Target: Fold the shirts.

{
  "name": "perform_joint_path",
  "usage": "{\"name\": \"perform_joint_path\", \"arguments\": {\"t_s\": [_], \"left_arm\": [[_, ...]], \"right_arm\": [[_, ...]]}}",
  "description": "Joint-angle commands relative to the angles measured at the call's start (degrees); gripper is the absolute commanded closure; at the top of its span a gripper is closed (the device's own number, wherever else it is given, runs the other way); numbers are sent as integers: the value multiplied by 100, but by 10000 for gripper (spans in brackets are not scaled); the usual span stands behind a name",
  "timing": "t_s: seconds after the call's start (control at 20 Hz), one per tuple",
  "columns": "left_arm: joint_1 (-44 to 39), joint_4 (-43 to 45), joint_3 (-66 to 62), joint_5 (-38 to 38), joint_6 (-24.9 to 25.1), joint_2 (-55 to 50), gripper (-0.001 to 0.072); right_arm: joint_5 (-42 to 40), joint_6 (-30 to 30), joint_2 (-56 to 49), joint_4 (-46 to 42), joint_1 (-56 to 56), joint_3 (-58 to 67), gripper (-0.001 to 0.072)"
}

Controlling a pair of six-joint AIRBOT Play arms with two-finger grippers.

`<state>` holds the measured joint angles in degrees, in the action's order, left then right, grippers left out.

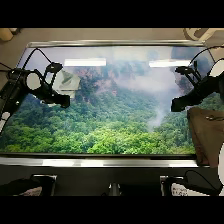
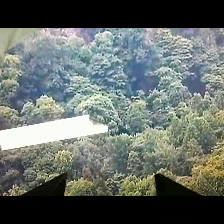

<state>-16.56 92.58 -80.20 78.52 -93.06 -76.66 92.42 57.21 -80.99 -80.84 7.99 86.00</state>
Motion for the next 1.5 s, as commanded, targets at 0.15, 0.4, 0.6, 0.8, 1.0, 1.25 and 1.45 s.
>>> {"name": "perform_joint_path", "arguments": {"t_s": [0.15, 0.4, 0.6, 0.8, 1.0, 1.25, 1.45], "left_arm": [[-2, 0, 2, 0, 2, 4, 51], [-2, 0, 2, 0, 2, 4, 51], [-2, 0, 2, 0, 2, 4, 51], [-2, 0, 2, 0, 2, 4, 50], [-7, -4, 13, -953, -173, -7, 51], [-7, 0, 15, -2194, -173, -37, 52], [96, 63, 15, -3056, -177, -221, 54]], "right_arm": [[2, 0, 4, 0, 2, 0, 37], [2, 0, 4, 2, 2, 0, 37], [2, 0, 4, 2, 2, 0, 37], [0, 0, 4, 2, 2, 0, 37], [-232, 17, 4, 7, 2, 0, 37], [-1279, 13, 4, -61, 2, 0, 36], [-1810, 15, 2, -70, 2, 0, 38]]}}
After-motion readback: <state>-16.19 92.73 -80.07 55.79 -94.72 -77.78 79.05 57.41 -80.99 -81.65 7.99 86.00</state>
